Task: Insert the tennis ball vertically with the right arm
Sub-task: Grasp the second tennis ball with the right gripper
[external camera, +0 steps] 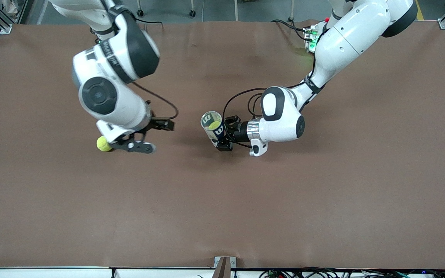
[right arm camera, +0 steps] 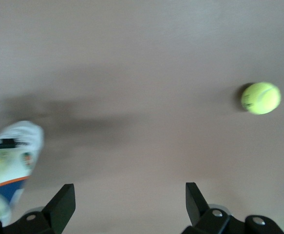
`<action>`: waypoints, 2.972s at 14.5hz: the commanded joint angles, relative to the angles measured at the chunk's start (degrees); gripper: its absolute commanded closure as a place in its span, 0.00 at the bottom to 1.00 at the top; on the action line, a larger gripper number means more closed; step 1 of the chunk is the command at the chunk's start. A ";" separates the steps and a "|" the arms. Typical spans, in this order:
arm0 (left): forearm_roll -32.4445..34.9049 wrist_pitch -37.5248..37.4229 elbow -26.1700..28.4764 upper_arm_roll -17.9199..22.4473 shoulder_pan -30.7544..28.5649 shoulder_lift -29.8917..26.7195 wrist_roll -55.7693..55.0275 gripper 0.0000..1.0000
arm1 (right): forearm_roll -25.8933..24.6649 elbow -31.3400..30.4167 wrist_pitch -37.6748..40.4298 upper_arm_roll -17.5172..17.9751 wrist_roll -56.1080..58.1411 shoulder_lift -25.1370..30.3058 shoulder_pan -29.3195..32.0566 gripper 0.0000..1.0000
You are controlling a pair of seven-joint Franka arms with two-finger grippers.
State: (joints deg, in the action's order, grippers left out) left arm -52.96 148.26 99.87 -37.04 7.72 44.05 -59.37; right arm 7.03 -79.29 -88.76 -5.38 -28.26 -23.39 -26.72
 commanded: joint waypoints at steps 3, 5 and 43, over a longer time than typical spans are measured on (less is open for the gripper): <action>-1.45 -1.93 0.50 -0.41 -1.30 -0.37 0.93 0.36 | -0.71 -9.82 -2.37 0.89 19.71 3.18 13.95 0.00; -1.36 -1.93 0.94 -0.41 -1.30 -0.45 1.10 0.36 | -0.79 -14.47 -6.49 0.89 25.51 3.44 17.21 0.00; -1.45 -6.23 3.84 -0.49 -2.27 -2.48 1.54 0.36 | -5.63 -39.80 -39.21 0.98 31.78 -1.66 21.27 0.19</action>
State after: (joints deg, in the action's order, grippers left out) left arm -52.96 142.09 102.36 -37.31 5.69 43.40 -59.18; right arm 2.50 -118.28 -127.32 -5.48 3.02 -25.68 -6.60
